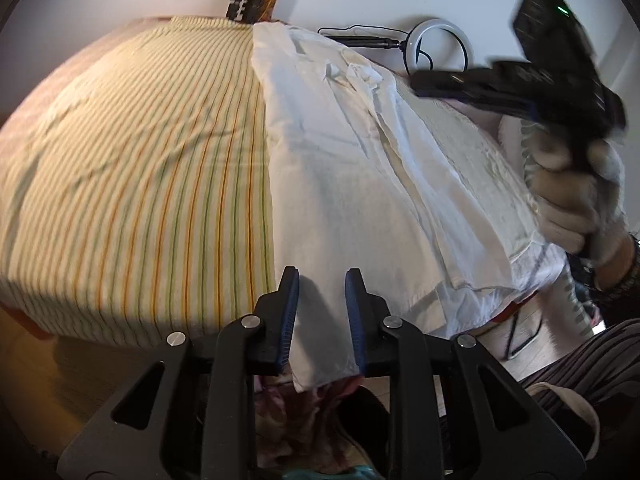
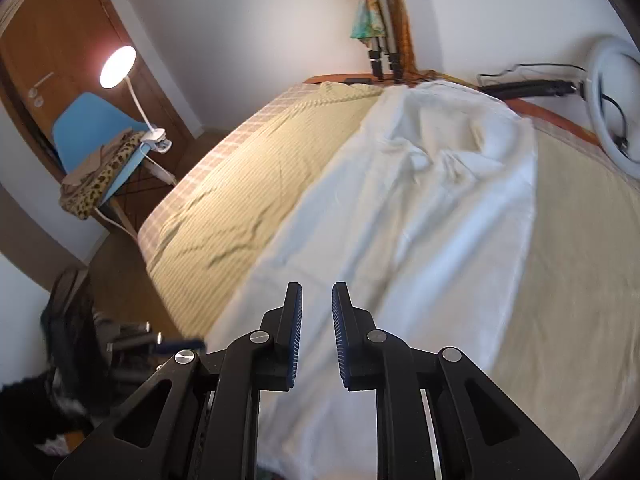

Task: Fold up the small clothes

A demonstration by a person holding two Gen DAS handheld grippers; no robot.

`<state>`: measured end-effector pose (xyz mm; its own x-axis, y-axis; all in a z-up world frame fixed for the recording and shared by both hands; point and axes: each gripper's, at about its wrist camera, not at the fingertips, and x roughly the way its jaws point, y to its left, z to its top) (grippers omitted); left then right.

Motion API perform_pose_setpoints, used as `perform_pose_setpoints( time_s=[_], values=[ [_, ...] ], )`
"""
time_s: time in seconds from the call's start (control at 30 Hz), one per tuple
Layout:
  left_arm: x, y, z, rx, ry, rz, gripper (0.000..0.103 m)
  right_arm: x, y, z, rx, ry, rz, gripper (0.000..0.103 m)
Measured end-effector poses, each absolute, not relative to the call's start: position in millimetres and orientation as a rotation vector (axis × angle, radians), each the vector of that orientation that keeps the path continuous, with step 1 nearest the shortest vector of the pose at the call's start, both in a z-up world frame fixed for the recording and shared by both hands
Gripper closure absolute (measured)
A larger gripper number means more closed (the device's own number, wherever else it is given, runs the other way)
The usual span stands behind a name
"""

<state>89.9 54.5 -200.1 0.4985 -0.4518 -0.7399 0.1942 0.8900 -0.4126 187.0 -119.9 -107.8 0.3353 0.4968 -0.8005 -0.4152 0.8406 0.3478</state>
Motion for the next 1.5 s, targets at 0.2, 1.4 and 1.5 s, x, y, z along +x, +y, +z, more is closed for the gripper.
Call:
perform_pose_setpoints(
  time_s=[0.2, 1.4, 1.5],
  values=[
    [85, 67, -207, -0.407, 0.987, -0.419, 0.083, 243, -68, -149, 0.104, 1.127, 0.647, 0.088],
    [79, 80, -202, -0.45, 1.045, -0.411, 0.068, 94, -228, -131, 0.272, 1.134, 0.516, 0.054],
    [81, 77, -208, -0.47, 1.088, -0.429, 0.068, 77, -261, -146, 0.384, 1.191, 0.48, 0.054]
  ],
)
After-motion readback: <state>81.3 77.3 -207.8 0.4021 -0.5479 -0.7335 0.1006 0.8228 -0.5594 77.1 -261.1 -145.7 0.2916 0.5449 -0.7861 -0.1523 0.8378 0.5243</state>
